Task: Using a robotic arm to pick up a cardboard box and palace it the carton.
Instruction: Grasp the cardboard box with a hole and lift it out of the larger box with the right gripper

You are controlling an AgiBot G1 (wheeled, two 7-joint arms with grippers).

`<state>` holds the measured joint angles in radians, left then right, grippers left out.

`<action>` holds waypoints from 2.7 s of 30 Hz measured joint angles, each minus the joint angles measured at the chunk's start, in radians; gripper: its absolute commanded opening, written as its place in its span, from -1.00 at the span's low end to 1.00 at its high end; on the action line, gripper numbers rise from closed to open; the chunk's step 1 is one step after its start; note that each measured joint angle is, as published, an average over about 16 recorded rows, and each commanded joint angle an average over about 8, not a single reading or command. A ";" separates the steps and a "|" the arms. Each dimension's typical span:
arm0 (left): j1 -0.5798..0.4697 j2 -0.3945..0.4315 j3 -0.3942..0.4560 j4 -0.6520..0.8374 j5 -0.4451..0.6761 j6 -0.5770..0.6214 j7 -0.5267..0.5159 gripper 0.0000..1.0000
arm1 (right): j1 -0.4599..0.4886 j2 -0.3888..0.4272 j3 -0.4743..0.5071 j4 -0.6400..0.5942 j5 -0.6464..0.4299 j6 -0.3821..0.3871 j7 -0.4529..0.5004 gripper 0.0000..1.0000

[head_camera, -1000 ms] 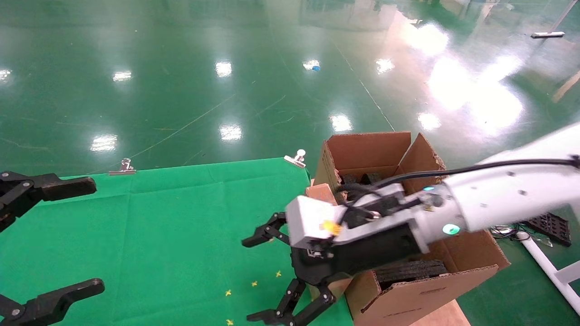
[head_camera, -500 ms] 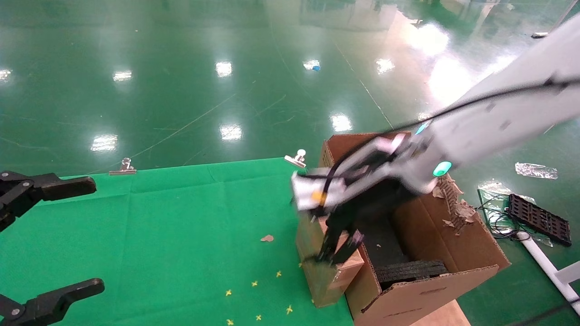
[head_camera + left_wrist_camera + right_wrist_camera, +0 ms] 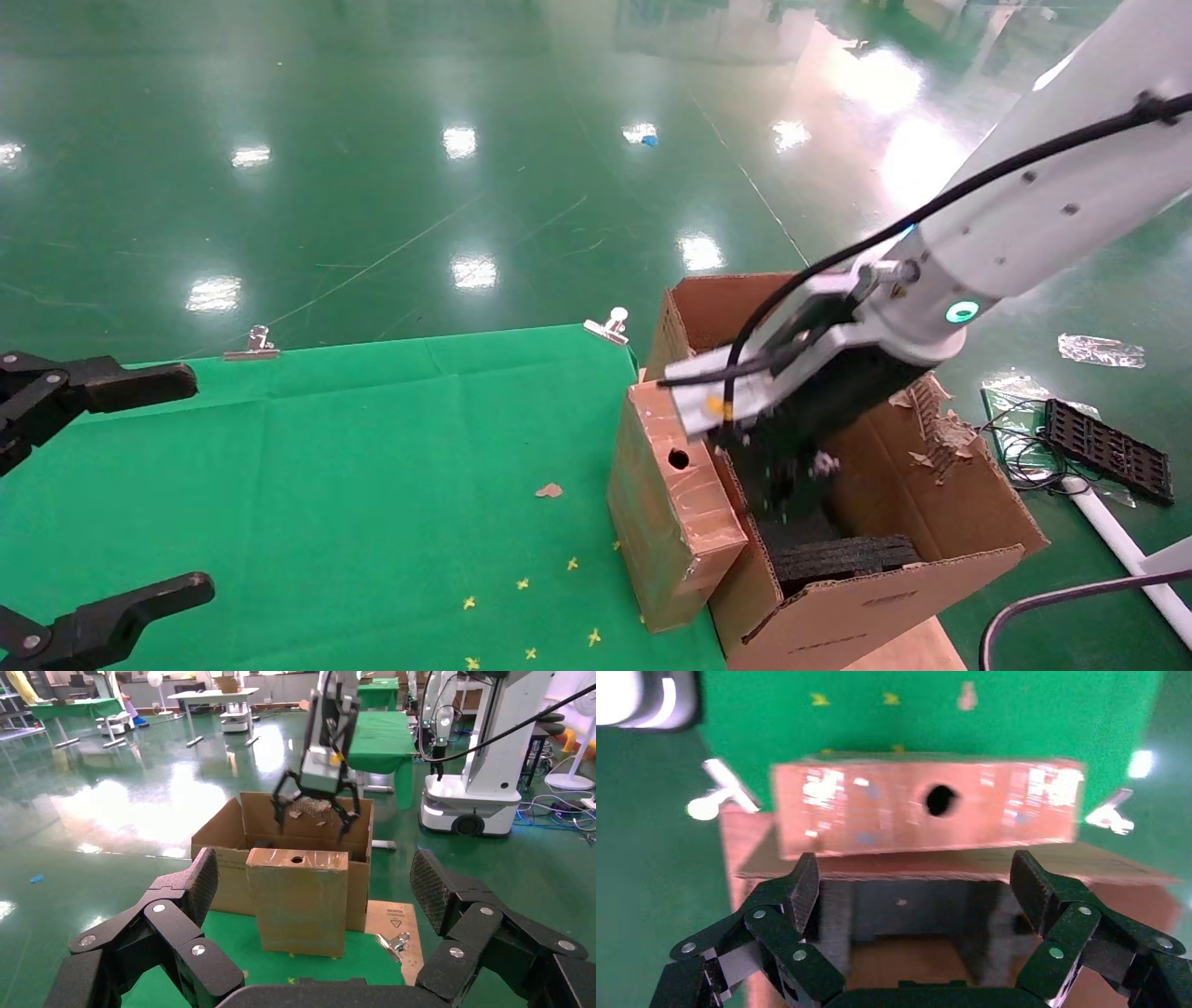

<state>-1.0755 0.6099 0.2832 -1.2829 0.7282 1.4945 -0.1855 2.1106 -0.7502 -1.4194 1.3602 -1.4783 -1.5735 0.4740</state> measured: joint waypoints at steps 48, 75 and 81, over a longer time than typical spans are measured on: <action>-0.001 -0.001 0.003 0.000 -0.002 -0.001 0.002 1.00 | 0.001 -0.176 -0.274 -0.486 0.237 0.061 0.845 0.53; -0.001 -0.002 0.005 0.000 -0.004 -0.002 0.003 -1.00 | -0.036 -0.231 -0.315 -0.471 0.172 0.089 0.877 -1.00; -0.001 -0.002 0.006 0.000 -0.004 -0.002 0.003 -1.00 | -0.033 -0.217 -0.311 -0.472 0.173 0.098 0.870 -1.00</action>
<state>-1.0767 0.6076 0.2888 -1.2829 0.7244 1.4921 -0.1827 2.0771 -0.9671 -1.7306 0.8878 -1.3058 -1.4759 1.3437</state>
